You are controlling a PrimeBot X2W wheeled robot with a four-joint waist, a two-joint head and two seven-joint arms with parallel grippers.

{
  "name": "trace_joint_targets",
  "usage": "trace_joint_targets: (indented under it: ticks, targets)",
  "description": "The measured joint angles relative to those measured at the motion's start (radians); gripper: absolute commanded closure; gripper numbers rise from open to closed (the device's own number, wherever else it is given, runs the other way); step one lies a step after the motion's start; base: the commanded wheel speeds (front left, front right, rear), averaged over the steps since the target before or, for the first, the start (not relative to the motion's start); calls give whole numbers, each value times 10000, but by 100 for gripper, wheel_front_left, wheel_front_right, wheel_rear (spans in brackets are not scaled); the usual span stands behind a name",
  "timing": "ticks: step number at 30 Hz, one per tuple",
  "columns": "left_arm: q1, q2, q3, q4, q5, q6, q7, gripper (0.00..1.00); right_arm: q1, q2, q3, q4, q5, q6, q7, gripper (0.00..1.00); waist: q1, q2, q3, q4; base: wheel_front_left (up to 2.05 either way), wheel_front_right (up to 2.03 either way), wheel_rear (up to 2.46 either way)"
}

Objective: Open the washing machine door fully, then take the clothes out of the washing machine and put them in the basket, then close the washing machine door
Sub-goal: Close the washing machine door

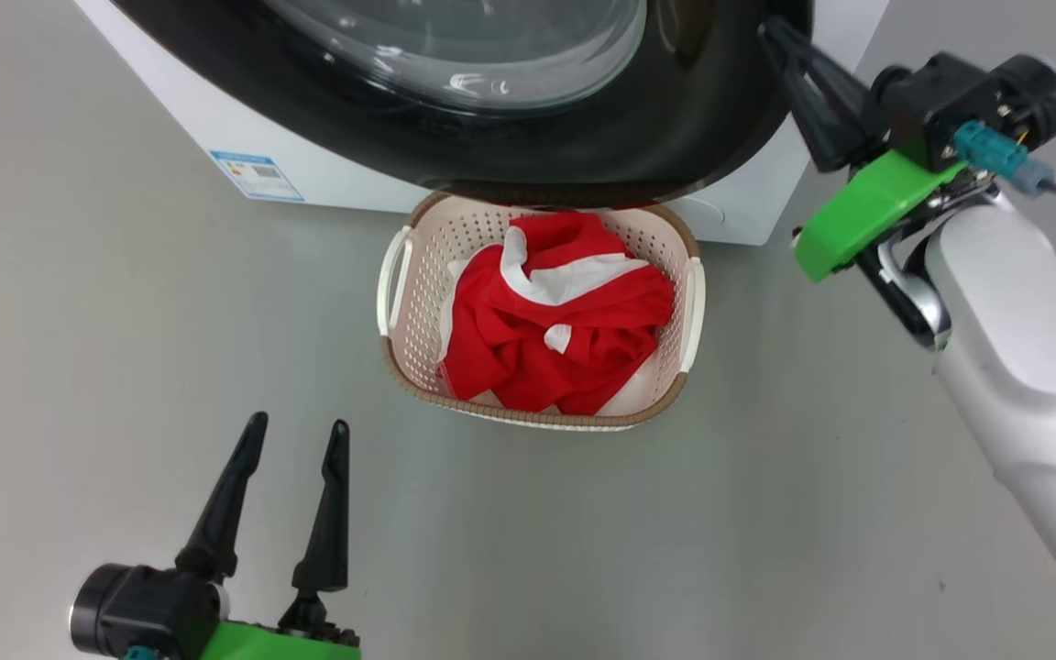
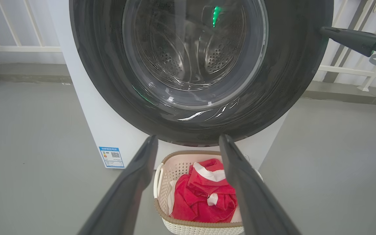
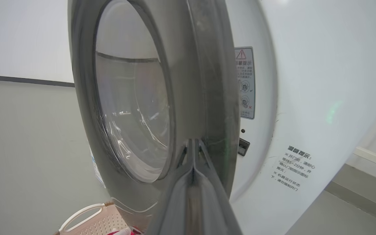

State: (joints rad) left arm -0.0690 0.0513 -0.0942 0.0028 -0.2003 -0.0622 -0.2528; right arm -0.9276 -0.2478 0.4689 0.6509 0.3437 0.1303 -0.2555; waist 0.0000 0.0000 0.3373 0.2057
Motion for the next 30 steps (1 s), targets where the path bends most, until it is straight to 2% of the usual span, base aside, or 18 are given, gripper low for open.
trace_joint_targets:
  ticks: [19, 30]
  targets:
    - [-529, -52, -267, 12, -44, -173, 0, 0, -2197, -31, -182, 1716, 90, 21, -4, 100, 0, 0, 971, 224, 0, 0, 0]
    - [-800, -92, -245, 33, -27, -182, 0, 0, -2315, -67, -69, 1574, 65, 84, -12, 100, 0, 0, 1262, 310, 0, 0, 0]
